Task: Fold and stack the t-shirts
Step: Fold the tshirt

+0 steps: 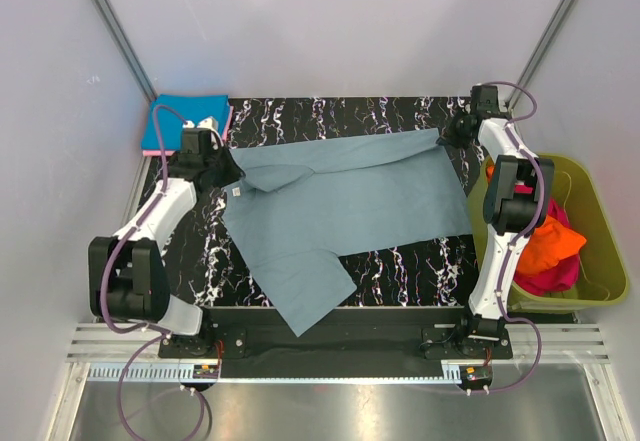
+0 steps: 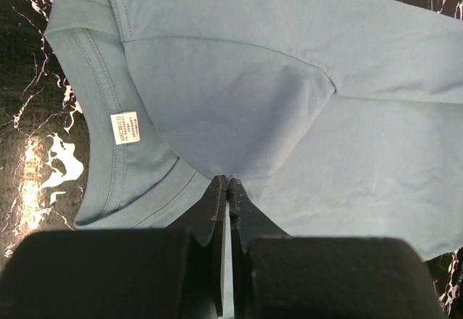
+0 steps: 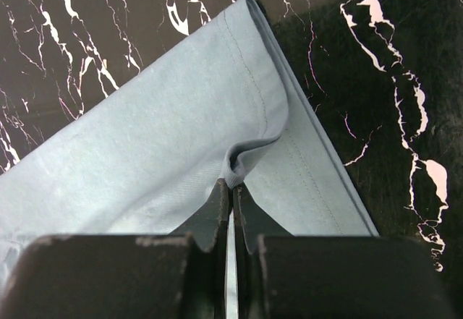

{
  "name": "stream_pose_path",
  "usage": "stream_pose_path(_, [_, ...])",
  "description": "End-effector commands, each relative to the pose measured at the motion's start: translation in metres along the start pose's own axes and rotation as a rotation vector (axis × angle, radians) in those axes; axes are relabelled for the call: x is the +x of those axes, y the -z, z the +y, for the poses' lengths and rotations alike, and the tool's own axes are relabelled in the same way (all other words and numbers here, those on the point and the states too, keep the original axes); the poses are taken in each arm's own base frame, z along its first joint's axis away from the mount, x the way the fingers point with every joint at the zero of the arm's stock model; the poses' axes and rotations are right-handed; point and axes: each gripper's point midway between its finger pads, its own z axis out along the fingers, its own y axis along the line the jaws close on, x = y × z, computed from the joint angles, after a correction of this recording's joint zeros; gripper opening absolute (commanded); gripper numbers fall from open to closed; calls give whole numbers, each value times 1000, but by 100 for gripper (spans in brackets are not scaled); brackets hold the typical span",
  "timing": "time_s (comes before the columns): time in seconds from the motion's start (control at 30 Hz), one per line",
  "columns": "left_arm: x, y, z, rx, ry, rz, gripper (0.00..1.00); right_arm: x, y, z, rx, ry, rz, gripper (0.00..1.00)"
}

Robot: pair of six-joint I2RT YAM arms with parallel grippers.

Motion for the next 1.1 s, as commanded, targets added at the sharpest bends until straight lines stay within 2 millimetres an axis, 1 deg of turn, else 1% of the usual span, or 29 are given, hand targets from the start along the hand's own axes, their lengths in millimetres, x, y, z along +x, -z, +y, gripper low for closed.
stream_pose_path(0.0, [-20, -1, -6, 19, -26, -47, 0, -27, 1, 5, 6, 5, -69, 4])
stream_pose_path(0.03, [-29, 1, -9, 24, -27, -65, 0, -39, 3, 12, -14, 10, -93, 4])
stream_pose_path(0.1, [-42, 2, -10, 18, -28, -94, 0, -46, -5, 14, -22, 2, -102, 4])
stream_pose_path(0.13, [-59, 4, -15, 23, -33, -127, 0, -62, 0, 24, -45, 7, -139, 4])
stream_pose_path(0.17, [-69, 4, -16, 20, -36, -148, 0, -69, -1, 28, -56, 2, -153, 4])
stream_pose_path(0.2, [-80, 4, -17, 16, -39, -170, 0, -72, -10, 28, -60, 0, -154, 4])
stream_pose_path(0.23, [-100, 3, -22, 22, -46, -205, 0, -91, -3, 40, -88, 7, -198, 4])
stream_pose_path(0.27, [-109, 1, -25, 26, -52, -218, 0, -92, -14, 38, -91, -4, -196, 4])
stream_pose_path(0.3, [-118, -1, -27, 31, -58, -233, 0, -99, -15, 42, -104, -5, -210, 4])
stream_pose_path(0.33, [-138, 1, -34, 43, -80, -270, 0, -117, -8, 54, -136, 2, -254, 4])
stream_pose_path(0.37, [-143, -8, -33, 37, -88, -267, 0, -123, -9, 58, -148, -4, -268, 4])
stream_pose_path(0.4, [-152, -10, -33, 33, -101, -284, 0, -121, -22, 57, -156, -7, -257, 4])
stream_pose_path(0.43, [-167, -8, -37, 37, -129, -317, 0, -137, -14, 68, -187, 4, -302, 4])
stream_pose_path(0.47, [-176, -9, -40, 42, -143, -345, 0, -142, -17, 71, -200, 0, -314, 4])
stream_pose_path(0.5, [-181, -15, -38, 38, -158, -353, 0, -139, -30, 66, -202, -6, -305, 4])
stream_pose_path(0.53, [-196, -11, -42, 42, -192, -402, 0, -151, -23, 76, -229, 0, -338, 5])
stream_pose_path(0.6, [-207, -18, -38, 33, -217, -433, 0, -154, -32, 76, -243, -3, -352, 5])
stream_pose_path(0.63, [-218, -18, -39, 34, -237, -464, 0, -159, -30, 78, -254, -7, -370, 5])
stream_pose_path(0.67, [-221, -20, -40, 35, -243, -468, 0, -157, -35, 78, -261, -15, -369, 5])
stream_pose_path(0.7, [-221, -28, -38, 35, -243, -457, 0, -160, -35, 80, -271, -15, -382, 5])
stream_pose_path(0.73, [-226, -28, -42, 46, -239, -464, 0, -159, -38, 79, -271, -19, -378, 6])
stream_pose_path(0.77, [-229, -28, -32, 36, -222, -465, 0, -158, -40, 79, -275, -27, -375, 8])
stream_pose_path(0.8, [-228, -30, -32, 48, -219, -459, 0, -156, -42, 79, -279, -26, -372, 8])
stream_pose_path(0.9, [-219, -33, -33, 72, -205, -437, 0, -152, -44, 77, -276, -28, -356, 8])
stream_pose_path(0.93, [-216, -32, -35, 82, -192, -434, 0, -147, -48, 72, -263, -33, -340, 7])
stream_pose_path(0.97, [-209, -34, -32, 84, -181, -420, 0, -149, -41, 74, -261, -23, -348, 7])
stream_pose_path(1.0, [-205, -34, -33, 96, -175, -410, 0, -144, -44, 70, -247, -25, -334, 7])
stream_pose_path(1.03, [-205, -28, -36, 107, -164, -416, 0, -143, -43, 69, -243, -20, -332, 7])
stream_pose_path(1.07, [-197, -30, -35, 111, -157, -396, 0, -146, -35, 72, -245, -13, -338, 7])
